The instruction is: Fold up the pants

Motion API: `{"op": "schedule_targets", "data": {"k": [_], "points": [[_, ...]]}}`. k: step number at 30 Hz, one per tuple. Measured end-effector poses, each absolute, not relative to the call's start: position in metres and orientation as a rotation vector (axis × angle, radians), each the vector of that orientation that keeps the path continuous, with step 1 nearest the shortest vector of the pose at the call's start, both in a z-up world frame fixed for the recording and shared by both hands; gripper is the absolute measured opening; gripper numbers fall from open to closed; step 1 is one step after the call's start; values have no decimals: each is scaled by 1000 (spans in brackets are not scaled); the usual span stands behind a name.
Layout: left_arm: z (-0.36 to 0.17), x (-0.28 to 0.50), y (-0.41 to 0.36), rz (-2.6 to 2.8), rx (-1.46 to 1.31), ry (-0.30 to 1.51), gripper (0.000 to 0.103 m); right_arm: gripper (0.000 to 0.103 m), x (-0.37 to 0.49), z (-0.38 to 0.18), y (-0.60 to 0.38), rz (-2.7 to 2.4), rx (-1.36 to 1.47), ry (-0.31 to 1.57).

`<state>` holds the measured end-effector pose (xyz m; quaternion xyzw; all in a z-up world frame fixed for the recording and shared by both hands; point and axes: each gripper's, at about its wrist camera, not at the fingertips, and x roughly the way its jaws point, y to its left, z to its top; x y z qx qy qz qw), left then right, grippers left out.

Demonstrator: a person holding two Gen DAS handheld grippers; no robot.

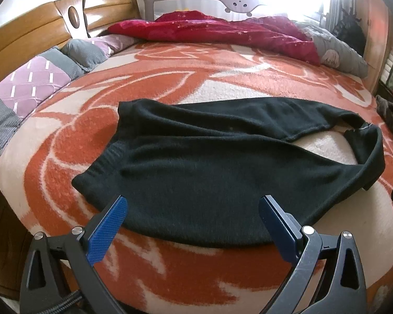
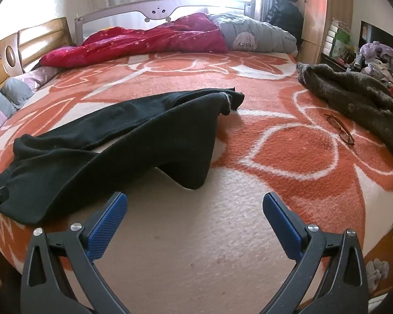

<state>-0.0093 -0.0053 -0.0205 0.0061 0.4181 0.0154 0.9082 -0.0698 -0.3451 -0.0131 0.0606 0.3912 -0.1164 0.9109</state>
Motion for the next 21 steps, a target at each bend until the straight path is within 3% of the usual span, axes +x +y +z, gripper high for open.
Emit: {"op": "schedule_targets", "data": {"k": [21], "points": [[-11,-6,13,45,-51,818,101,103,-59,-7,-330,-235,82,826]]}}
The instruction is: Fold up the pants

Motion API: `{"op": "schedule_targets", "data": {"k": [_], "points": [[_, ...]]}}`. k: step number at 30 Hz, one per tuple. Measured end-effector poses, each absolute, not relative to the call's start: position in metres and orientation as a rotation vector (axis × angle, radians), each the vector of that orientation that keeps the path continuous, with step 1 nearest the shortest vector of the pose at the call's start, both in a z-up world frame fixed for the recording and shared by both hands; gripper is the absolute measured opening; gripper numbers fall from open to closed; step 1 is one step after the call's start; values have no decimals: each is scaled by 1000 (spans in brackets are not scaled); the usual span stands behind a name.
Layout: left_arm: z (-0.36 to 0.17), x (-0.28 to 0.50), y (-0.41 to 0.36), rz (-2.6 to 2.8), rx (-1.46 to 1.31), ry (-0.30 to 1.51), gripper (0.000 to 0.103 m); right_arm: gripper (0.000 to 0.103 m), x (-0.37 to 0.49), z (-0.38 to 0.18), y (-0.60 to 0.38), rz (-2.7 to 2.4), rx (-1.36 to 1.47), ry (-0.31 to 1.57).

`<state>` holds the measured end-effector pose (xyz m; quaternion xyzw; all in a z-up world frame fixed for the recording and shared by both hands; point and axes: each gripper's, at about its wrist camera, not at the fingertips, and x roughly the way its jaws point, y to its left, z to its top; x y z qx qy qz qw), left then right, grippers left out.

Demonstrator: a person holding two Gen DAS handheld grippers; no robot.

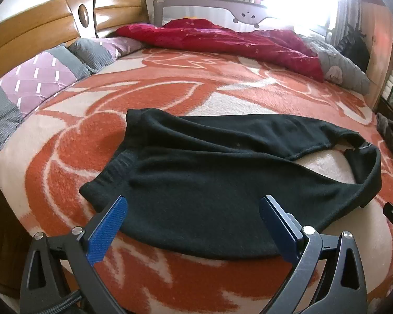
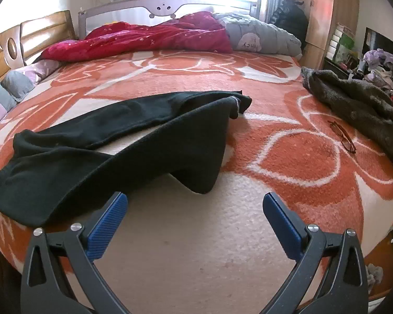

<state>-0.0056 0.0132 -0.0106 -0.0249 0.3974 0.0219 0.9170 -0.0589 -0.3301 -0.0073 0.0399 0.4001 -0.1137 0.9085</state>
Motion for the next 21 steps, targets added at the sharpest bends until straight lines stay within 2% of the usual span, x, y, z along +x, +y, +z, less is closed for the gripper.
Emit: {"op": "schedule_targets", "data": {"k": [21], "points": [[-11,4,43,107,-113,825,101,103,-47,0,-313,-211,55,830]]}}
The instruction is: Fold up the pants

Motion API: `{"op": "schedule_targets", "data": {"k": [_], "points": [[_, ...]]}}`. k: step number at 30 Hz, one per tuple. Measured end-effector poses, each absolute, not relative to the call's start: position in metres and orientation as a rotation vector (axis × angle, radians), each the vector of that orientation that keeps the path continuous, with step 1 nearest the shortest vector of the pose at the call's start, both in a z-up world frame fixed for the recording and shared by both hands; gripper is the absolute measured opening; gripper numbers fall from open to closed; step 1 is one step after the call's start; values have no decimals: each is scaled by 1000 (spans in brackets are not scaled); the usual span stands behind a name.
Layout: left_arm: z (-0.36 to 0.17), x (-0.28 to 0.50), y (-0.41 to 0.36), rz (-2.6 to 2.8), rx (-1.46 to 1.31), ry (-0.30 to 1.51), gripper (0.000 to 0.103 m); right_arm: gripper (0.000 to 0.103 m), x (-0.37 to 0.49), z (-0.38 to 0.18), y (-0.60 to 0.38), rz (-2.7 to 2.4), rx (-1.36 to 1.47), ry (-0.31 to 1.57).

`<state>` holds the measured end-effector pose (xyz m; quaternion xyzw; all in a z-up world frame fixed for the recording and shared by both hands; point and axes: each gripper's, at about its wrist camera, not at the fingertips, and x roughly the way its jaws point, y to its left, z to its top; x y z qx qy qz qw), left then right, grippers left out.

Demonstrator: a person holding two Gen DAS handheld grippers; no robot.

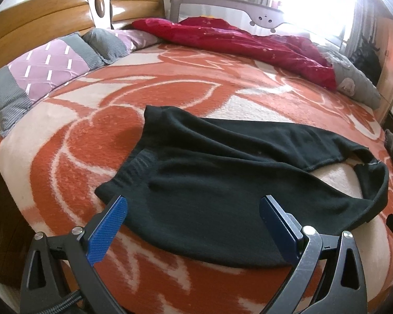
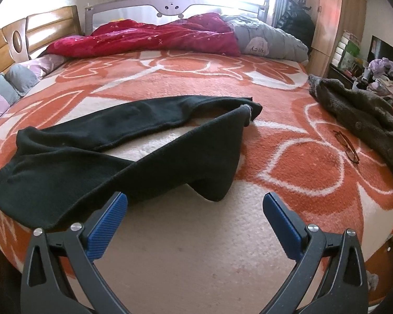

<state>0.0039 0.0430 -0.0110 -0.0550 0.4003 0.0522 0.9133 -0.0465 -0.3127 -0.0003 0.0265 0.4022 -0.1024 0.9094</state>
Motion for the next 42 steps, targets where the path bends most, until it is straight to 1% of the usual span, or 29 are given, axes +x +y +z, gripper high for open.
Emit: {"op": "schedule_targets", "data": {"k": [11,20,23,27,31,36,37,38,39,40,41,42], "points": [[-9,10,35,129,-45,838,101,103,-51,-1,-327,-225,75,812],[-12,15,16,125,21,871,101,103,-48,-3,-363,-260,126,798],[-14,18,19,110,12,915,101,103,-33,3,-389,-275,202,801],[-24,22,47,55,-126,1055,101,103,-2,5,-421,-291,294,855],[-41,24,84,88,-305,1147,101,103,39,-3,-450,-248,485,938],[-72,35,97,80,-460,1253,100,103,82,-37,-458,-215,650,1076],[-77,37,96,80,-468,1267,95,99,89,-47,-457,-227,660,1111],[-82,40,94,77,-470,1277,81,77,91,-53,-456,-241,656,1126],[-87,43,91,72,-466,1290,73,61,91,-55,-456,-242,652,1120],[-90,45,89,91,-441,1303,65,35,89,-57,-456,-223,655,1113],[-90,48,88,96,-429,1296,60,21,85,-59,-458,-199,671,1108],[-85,48,86,90,-417,1273,52,20,79,-58,-461,-192,686,1094]]}}
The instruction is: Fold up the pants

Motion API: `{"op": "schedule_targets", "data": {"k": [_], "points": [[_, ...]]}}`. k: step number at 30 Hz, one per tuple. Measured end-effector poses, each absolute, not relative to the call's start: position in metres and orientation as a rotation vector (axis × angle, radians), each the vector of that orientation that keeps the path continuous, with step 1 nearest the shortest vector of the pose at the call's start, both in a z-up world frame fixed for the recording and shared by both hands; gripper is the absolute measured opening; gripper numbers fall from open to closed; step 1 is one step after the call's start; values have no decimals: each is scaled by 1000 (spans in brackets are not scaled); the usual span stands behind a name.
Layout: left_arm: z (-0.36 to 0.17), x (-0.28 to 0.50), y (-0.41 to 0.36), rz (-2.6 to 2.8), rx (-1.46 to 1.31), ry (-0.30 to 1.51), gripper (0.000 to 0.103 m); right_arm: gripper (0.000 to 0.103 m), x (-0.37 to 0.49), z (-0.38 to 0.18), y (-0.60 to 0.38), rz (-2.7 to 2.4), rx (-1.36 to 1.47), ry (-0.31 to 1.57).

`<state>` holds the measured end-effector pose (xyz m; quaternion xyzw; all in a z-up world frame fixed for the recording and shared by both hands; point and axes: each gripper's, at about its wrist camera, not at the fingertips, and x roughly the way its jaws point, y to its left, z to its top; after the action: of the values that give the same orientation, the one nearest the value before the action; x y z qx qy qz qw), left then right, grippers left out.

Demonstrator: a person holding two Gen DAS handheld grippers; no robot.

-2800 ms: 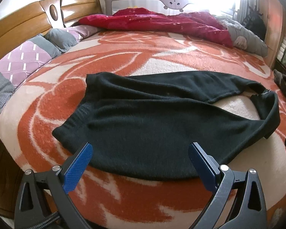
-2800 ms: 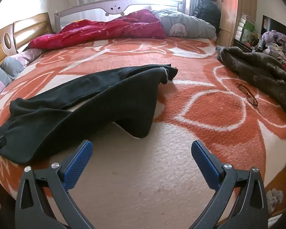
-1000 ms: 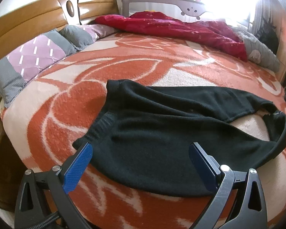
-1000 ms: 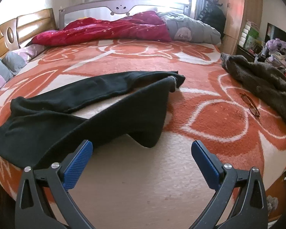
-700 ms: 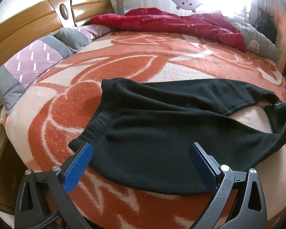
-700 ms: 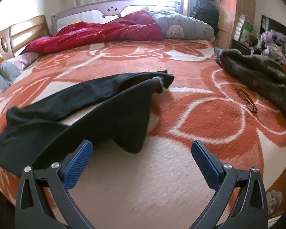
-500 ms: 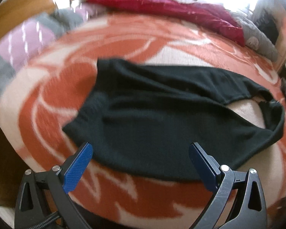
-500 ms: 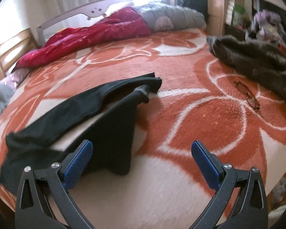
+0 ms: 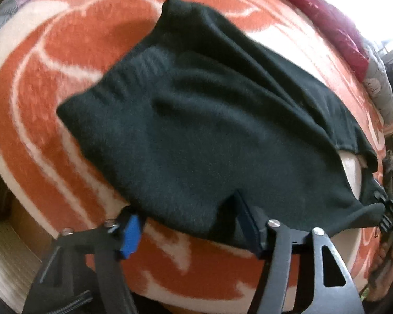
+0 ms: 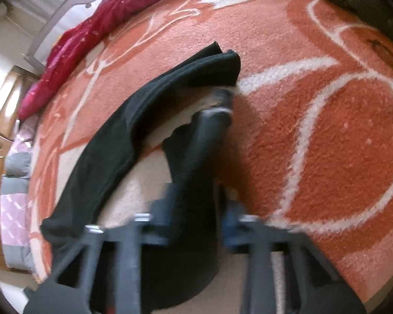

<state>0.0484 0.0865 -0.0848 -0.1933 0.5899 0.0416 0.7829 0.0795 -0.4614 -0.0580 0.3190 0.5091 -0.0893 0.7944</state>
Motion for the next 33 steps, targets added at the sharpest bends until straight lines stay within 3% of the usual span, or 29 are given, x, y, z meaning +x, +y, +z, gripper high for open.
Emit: {"op": "schedule_targets", "data": {"k": [1,2,6,13,15,19,21,22,23,28,31,33], "points": [[-81,48,85,72,-415,1264,31,20,69,-53,-466,-198,696,1062],[-74,48,83,19,-418,1253,22,20,57,-46,-470,-207,699,1021],[-74,48,78,24,-336,1285,25,20,-17,-22,-483,-286,674,861],[-73,34,79,-23,-268,1271,28,20,-122,-77,-525,-435,803,1032],[-59,33,82,-40,-253,1242,32,20,-139,-67,-541,-494,826,990],[-29,54,96,-10,-273,1175,68,24,-128,-29,-558,-469,801,876],[-23,73,103,-1,-302,1166,69,50,-95,-14,-559,-390,776,859],[-19,87,107,16,-309,1165,70,77,-82,-12,-556,-369,768,854],[-17,99,108,34,-309,1163,72,88,-63,-9,-552,-343,762,841],[-7,164,135,95,-401,1176,73,88,35,-17,-540,-207,869,822],[-11,184,149,102,-513,1178,86,88,91,-44,-537,-178,958,886],[-30,204,152,115,-515,1229,86,88,118,-64,-539,-193,1031,909]]}}
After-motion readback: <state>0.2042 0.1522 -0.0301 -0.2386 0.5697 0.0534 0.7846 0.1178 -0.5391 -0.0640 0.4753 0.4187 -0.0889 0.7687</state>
